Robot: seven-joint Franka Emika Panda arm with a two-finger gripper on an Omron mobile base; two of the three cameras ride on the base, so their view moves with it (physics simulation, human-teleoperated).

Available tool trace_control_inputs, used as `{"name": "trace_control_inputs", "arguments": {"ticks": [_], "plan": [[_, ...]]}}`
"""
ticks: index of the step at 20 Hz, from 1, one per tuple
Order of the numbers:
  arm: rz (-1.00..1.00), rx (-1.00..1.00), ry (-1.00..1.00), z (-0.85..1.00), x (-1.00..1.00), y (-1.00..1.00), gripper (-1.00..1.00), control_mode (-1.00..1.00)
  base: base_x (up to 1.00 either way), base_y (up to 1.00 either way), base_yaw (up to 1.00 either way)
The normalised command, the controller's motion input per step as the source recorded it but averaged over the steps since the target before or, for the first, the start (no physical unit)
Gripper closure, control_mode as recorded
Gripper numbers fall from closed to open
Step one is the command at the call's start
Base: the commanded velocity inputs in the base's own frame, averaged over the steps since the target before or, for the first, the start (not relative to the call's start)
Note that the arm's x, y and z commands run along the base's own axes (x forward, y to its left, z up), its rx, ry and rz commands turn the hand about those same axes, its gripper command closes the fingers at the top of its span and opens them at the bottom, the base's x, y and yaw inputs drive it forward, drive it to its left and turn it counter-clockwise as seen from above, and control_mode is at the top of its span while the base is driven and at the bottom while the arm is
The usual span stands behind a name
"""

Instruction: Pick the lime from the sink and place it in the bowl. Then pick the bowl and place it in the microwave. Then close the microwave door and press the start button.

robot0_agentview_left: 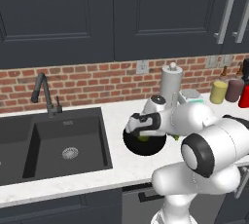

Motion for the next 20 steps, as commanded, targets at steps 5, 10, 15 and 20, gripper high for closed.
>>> {"name": "trace_control_inputs", "arguments": {"ticks": [5, 10, 15, 20], "plan": [[0.00, 0.00, -0.12, 0.19, -0.32, 0.00, -1.00, -1.00, 0.00, 0.00, 0.00], [-0.06, 0.00, -0.10, 0.38, -0.53, -0.02, -1.00, -1.00, 0.00, 0.00, 0.00], [-0.10, 0.00, -0.07, 0.57, -0.60, -0.14, -1.00, -1.00, 0.00, 0.00, 0.00], [-0.11, 0.00, -0.07, 0.77, -0.63, -0.21, -1.00, -1.00, 0.00, 0.00, 0.00]]}}
